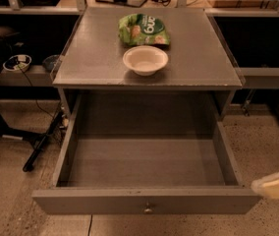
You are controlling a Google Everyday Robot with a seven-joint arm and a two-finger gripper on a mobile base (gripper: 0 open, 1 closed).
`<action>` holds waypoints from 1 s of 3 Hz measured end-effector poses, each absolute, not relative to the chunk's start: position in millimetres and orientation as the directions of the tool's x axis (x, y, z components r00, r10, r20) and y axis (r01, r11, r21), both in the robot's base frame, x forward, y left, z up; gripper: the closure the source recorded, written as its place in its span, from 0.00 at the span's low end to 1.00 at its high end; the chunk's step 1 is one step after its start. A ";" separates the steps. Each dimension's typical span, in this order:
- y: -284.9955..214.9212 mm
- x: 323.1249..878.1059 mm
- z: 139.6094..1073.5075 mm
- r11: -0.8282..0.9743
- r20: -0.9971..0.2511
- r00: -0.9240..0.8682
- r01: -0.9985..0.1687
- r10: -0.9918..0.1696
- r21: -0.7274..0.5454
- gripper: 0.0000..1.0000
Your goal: Close top drawer
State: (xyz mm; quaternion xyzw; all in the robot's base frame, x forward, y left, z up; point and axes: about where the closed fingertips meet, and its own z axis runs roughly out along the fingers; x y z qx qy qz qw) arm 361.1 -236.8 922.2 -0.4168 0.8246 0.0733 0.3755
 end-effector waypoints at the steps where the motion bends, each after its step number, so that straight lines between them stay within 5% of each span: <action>1: -241.6 348.8 912.0 0.708 -0.721 -0.393 -0.680 -0.571 -0.190 0.00; 3: -241.7 348.7 910.0 0.715 -0.726 -0.397 -0.675 -0.561 -0.183 0.50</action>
Offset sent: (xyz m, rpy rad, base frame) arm -0.0111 -0.0043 -0.0092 0.0390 -0.0343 -0.0729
